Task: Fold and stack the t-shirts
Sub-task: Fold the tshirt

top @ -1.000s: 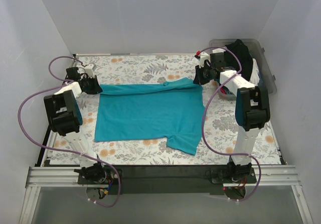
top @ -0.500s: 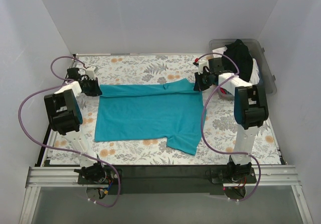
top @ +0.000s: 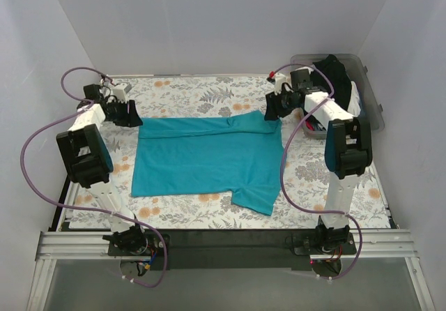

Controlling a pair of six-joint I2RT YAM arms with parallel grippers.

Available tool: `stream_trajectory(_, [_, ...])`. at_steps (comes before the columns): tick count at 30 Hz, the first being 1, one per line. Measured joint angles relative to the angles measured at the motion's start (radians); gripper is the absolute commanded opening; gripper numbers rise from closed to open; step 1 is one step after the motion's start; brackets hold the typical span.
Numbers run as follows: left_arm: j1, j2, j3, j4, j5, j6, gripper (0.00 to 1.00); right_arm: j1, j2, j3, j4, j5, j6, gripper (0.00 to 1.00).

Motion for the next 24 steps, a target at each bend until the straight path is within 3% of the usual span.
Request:
stream_trajectory(3, [-0.013,-0.006,0.045,-0.011,0.029,-0.013,0.46,0.0,0.024,0.139,-0.013,-0.006,0.029,0.45])
stream_trajectory(9, [-0.109,-0.004,0.085,-0.003,0.084,-0.115,0.57,0.0,0.15,0.354,-0.005,-0.005,0.084,0.48])
stream_trajectory(16, [-0.345,0.098,0.169,0.095,0.092,-0.338,0.6,0.0,0.29,0.389,-0.03,0.011,0.114,0.52])
stream_trajectory(24, [-0.55,0.292,0.279,0.207,0.084,-0.546,0.6,0.001,0.32,0.404,-0.044,0.009,0.135,0.51])
